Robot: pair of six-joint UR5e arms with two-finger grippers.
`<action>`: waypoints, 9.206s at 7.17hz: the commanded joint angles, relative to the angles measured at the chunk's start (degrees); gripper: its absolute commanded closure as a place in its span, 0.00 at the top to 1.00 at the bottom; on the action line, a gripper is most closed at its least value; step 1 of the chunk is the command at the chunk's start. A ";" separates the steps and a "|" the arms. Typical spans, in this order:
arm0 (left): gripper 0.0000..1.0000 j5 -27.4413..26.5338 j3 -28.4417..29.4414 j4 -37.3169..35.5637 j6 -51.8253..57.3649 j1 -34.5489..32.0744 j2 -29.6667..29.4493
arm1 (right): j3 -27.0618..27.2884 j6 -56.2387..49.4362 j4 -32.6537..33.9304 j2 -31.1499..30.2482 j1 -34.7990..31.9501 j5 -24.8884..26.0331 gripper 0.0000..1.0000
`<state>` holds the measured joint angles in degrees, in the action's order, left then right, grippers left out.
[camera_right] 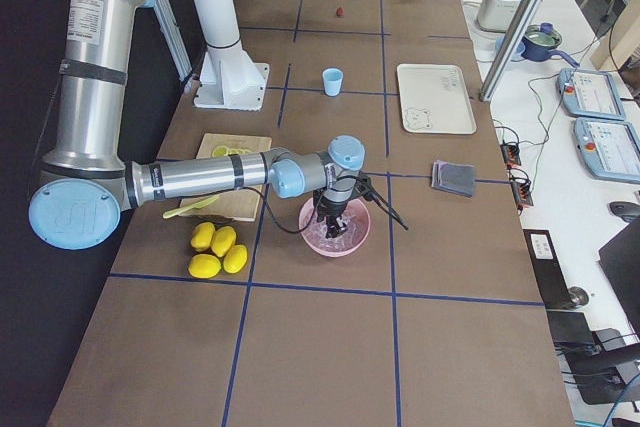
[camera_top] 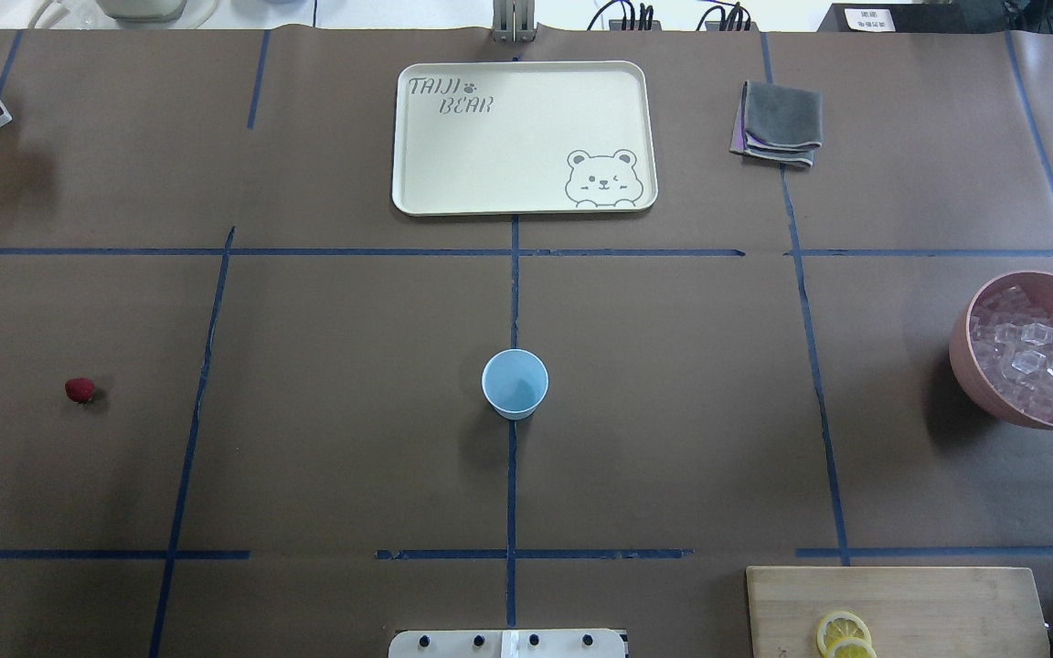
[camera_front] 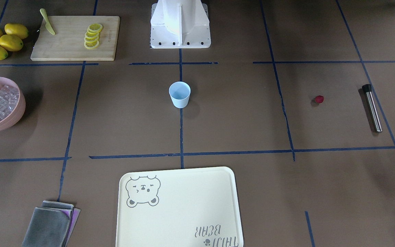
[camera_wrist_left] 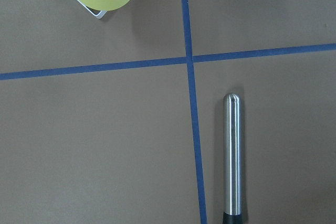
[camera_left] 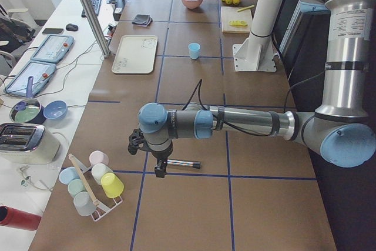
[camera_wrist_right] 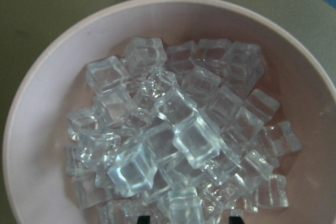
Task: Mash ice and strawberries in cup
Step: 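Lower the right gripper into the pink bowl and grasp an ice cube, then lift the ice cube with the right gripper and carry it over the blue cup, then open the right gripper to drop the ice cube into the blue cup, then move the right gripper back over the pink bowl of ice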
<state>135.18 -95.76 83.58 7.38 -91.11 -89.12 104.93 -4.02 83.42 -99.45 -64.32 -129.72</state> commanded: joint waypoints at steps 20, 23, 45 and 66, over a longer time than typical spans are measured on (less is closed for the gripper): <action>1.00 1.49 -2.14 -0.35 -0.09 -0.56 0.70 | 13.37 0.68 1.13 -6.22 -10.65 -0.62 0.00; 1.00 1.49 -2.24 -0.35 -0.62 -0.56 0.79 | 13.29 3.13 17.51 10.71 -10.04 -1.23 0.00; 1.00 1.76 -1.27 -0.09 -0.53 -0.56 1.32 | -12.21 63.61 23.45 60.69 38.04 19.42 0.56; 1.00 1.85 -4.88 -0.09 -4.75 -0.56 1.23 | 7.77 53.33 -5.78 -0.57 2.62 7.38 0.99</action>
<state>137.02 -100.25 83.50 2.98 -91.67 -87.89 116.96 48.85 81.51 -99.97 -61.68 -122.15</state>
